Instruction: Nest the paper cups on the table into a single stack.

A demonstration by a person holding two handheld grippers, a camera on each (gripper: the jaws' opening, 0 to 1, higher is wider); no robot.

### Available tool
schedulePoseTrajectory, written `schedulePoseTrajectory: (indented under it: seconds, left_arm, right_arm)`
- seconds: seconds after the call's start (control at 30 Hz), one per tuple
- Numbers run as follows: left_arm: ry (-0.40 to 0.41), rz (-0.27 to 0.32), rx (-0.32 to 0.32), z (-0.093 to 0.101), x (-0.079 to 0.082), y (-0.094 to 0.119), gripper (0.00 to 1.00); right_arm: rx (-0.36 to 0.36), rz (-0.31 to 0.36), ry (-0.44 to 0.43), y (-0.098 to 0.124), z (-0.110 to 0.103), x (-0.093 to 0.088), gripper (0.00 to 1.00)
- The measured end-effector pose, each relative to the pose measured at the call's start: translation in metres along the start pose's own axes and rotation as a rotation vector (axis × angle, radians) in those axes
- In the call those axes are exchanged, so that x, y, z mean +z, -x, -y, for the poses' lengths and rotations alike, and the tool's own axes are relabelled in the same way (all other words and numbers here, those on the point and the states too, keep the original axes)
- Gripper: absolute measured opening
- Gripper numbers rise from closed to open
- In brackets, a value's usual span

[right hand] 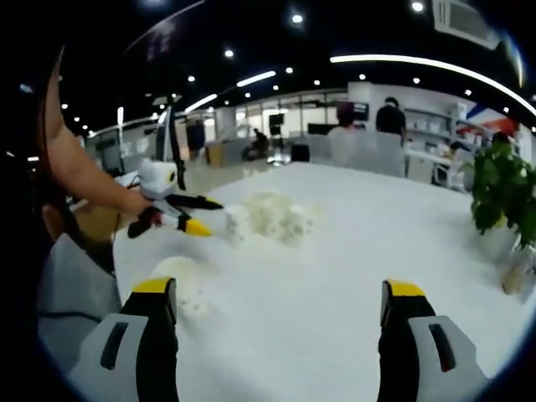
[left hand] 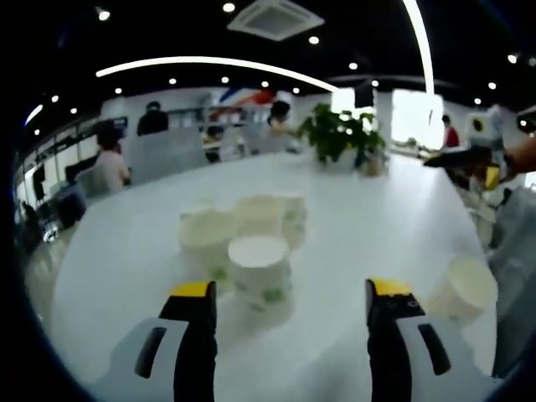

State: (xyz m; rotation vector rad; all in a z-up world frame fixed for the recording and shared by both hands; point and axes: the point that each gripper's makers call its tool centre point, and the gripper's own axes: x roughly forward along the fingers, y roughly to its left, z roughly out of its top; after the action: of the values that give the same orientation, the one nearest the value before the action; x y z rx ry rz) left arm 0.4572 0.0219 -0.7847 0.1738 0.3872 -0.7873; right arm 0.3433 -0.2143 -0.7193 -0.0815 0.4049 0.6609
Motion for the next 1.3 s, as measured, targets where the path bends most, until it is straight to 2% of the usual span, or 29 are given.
schedulePoseTrajectory:
  seconds: [0.17,0.5,0.63,0.77,0.83,1.0,1.3]
  left_arm:
    - [0.015,-0.003,0.018,-0.009,-0.001,-0.011,0.60]
    - [-0.031,0.001,0.012,-0.011,0.016,-0.033,0.52]
    - [-0.063,-0.019,0.019,-0.013,0.015,-0.038,0.48]
    - [-0.064,-0.027,0.023,-0.016,0.014,-0.040,0.44]
    - [-0.066,-0.036,0.024,-0.016,0.013,-0.040,0.39]
    - [-0.026,-0.036,0.008,-0.014,0.012,-0.040,0.38]
    - [-0.039,-0.044,0.000,-0.011,0.013,-0.040,0.38]
  right_arm:
    - [-0.007,-0.009,-0.006,0.002,0.002,-0.004,1.00]
    - [-0.007,-0.013,-0.013,-0.001,0.005,-0.006,1.00]
    - [-0.004,-0.011,-0.015,-0.002,0.004,-0.005,1.00]
    - [-0.001,-0.010,-0.015,-0.003,0.002,-0.005,1.00]
    - [0.000,-0.009,-0.016,-0.002,0.001,-0.005,1.00]
    - [0.000,-0.013,-0.019,-0.001,0.001,-0.008,1.00]
    - [0.000,-0.012,-0.017,-0.001,-0.001,-0.007,1.00]
